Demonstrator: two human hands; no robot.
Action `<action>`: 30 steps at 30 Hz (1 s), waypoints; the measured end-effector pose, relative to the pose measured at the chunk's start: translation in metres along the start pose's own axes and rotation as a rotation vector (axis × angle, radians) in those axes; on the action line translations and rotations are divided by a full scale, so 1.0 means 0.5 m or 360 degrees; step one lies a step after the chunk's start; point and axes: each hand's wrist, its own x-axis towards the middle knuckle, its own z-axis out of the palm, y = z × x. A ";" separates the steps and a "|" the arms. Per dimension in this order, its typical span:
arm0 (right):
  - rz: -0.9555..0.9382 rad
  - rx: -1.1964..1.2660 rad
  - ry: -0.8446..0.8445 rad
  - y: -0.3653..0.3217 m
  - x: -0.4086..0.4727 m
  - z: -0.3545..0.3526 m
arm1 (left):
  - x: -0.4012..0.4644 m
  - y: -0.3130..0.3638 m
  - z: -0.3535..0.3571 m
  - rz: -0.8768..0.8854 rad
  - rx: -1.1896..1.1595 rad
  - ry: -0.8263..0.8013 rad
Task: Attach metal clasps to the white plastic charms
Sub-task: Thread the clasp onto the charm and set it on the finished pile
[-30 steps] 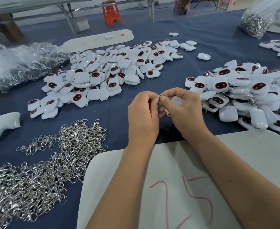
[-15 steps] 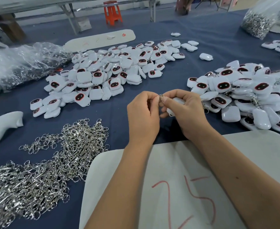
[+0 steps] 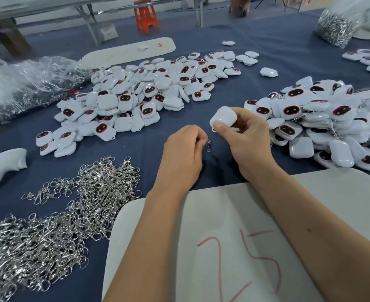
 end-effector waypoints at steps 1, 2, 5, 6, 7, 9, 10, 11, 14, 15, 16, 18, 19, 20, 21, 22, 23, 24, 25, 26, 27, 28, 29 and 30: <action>-0.0021 -0.0041 0.0001 0.001 -0.001 0.001 | 0.000 0.001 0.001 0.0005 0.0000 -0.0007; -0.0024 -0.0068 -0.0005 0.002 -0.002 0.001 | 0.000 0.002 0.002 0.0008 0.0003 -0.0012; 0.0027 -0.0061 -0.0014 0.003 -0.005 0.002 | 0.001 0.003 0.003 0.0016 0.0022 -0.0021; 0.0039 -0.0058 -0.0004 0.003 -0.004 0.002 | 0.002 0.004 0.003 0.0022 0.0027 -0.0022; 0.0040 -0.0059 0.0008 0.003 -0.004 0.002 | 0.002 0.005 0.002 0.0026 0.0029 -0.0023; 0.0009 -0.0084 0.0026 0.003 -0.006 0.004 | 0.002 0.008 0.002 0.0012 0.0030 -0.0025; -0.0007 -0.0099 0.0032 0.004 -0.007 0.005 | 0.002 0.009 0.002 -0.0002 0.0032 -0.0026; -0.0019 -0.0110 0.0037 0.005 -0.007 0.006 | 0.001 0.011 0.002 -0.0018 0.0038 -0.0029; -0.0044 -0.0152 0.0047 0.007 -0.008 0.007 | -0.001 0.017 0.003 -0.0068 0.0072 -0.0040; -0.0055 -0.0165 0.0049 0.008 -0.008 0.007 | -0.001 0.019 0.003 -0.0087 0.0091 -0.0044; -0.0067 -0.0174 0.0053 0.008 -0.008 0.008 | -0.001 0.022 0.003 -0.0109 0.0110 -0.0048; -0.0095 -0.0186 0.0064 0.010 -0.009 0.010 | 0.000 0.025 0.004 -0.0158 0.0133 -0.0053; -0.0114 -0.0198 0.0073 0.010 -0.009 0.010 | 0.000 0.027 0.005 -0.0182 0.0138 -0.0052; -0.0134 -0.0214 0.0082 0.010 -0.010 0.010 | 0.000 0.030 0.006 -0.0204 0.0143 -0.0047; -0.0150 -0.0229 0.0090 0.009 -0.011 0.010 | 0.000 0.032 0.007 -0.0225 0.0152 -0.0042; -0.0164 -0.0240 0.0095 0.008 -0.012 0.009 | 0.000 0.035 0.009 -0.0250 0.0164 -0.0038; -0.0181 -0.0250 0.0099 0.007 -0.013 0.009 | 0.001 0.038 0.011 -0.0286 0.0175 -0.0037; -0.0205 -0.0264 0.0100 0.007 -0.014 0.010 | 0.001 0.040 0.012 -0.0331 0.0186 -0.0034; -0.0235 -0.0282 0.0101 0.005 -0.016 0.010 | 0.002 0.042 0.014 -0.0377 0.0197 -0.0030; -0.0268 -0.0300 0.0104 0.004 -0.017 0.011 | 0.002 0.044 0.015 -0.0414 0.0212 -0.0028; -0.0310 -0.0325 0.0113 0.003 -0.019 0.012 | 0.003 0.047 0.017 -0.0444 0.0233 -0.0032; -0.0369 -0.0360 0.0128 0.002 -0.021 0.013 | 0.004 0.050 0.019 -0.0472 0.0257 -0.0044; -0.0443 -0.0403 0.0143 0.001 -0.022 0.016 | 0.005 0.054 0.021 -0.0504 0.0281 -0.0058; -0.0524 -0.0452 0.0153 0.001 -0.025 0.019 | 0.007 0.058 0.023 -0.0536 0.0303 -0.0072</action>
